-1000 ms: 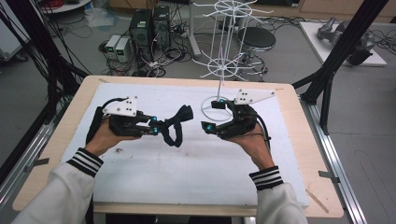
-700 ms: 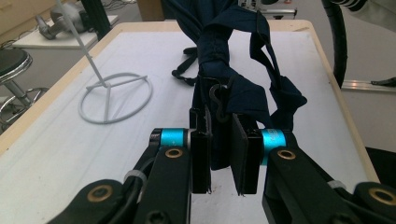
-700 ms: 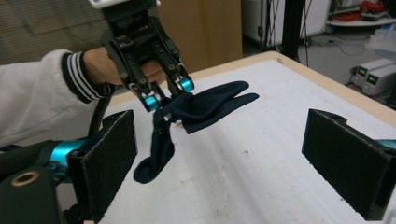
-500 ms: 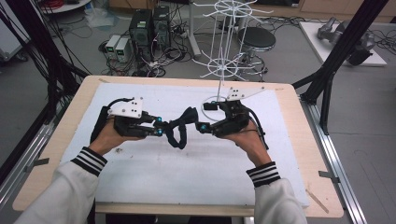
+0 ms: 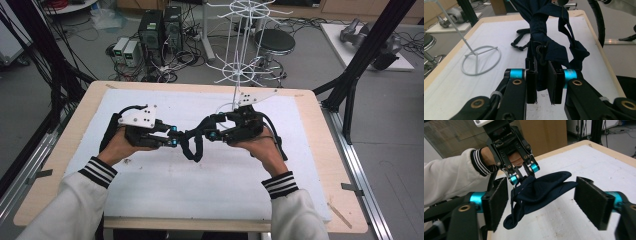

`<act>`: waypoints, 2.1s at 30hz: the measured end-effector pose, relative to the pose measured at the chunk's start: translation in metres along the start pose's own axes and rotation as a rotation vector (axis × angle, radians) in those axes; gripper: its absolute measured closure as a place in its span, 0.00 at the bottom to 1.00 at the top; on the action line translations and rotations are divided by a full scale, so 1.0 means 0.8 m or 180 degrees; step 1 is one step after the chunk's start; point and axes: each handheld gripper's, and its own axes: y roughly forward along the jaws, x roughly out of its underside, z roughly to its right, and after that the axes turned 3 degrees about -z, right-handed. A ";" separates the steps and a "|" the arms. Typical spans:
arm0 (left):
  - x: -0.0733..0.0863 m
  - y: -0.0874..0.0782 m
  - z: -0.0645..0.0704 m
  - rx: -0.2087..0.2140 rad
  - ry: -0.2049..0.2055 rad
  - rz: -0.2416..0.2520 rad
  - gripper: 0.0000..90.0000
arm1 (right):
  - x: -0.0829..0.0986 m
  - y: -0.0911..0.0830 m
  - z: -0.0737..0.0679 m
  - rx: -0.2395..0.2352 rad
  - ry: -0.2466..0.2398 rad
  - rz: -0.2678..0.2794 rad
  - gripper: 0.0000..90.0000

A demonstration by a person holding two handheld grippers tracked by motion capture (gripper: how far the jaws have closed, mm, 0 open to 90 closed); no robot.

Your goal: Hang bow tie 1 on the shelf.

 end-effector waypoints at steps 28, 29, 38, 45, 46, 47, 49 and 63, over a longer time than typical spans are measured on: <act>-0.002 -0.002 0.004 -0.0105 0.0064 -0.0028 0.90 | 0.001 0.000 -0.003 -0.0009 -0.0026 -0.0203 0.90; -0.001 -0.002 0.003 -0.0106 0.0066 -0.0029 0.90 | 0.001 0.000 -0.004 -0.0012 -0.0035 -0.0228 0.92; 0.000 -0.007 0.001 -0.0186 -0.0049 0.0052 0.82 | -0.001 0.001 -0.007 0.0021 -0.0137 -0.0200 0.94; 0.009 -0.009 0.001 -0.0459 -0.0157 0.0113 0.54 | -0.001 -0.003 -0.008 0.0108 -0.0189 -0.0129 0.94; 0.011 -0.009 0.000 -0.0496 -0.0202 0.0135 0.48 | 0.000 -0.004 -0.008 0.0121 -0.0184 -0.0117 0.94; 0.013 -0.009 -0.001 -0.0528 -0.0239 0.0157 0.44 | 0.000 -0.005 -0.008 0.0130 -0.0189 -0.0107 0.94; 0.017 -0.010 -0.002 -0.0605 -0.0300 0.0145 0.36 | 0.001 -0.006 -0.007 0.0154 -0.0185 -0.0089 0.94; 0.054 -0.031 0.003 -0.1037 -0.0653 0.0474 0.18 | 0.000 -0.023 -0.009 0.0595 -0.0333 0.0159 0.94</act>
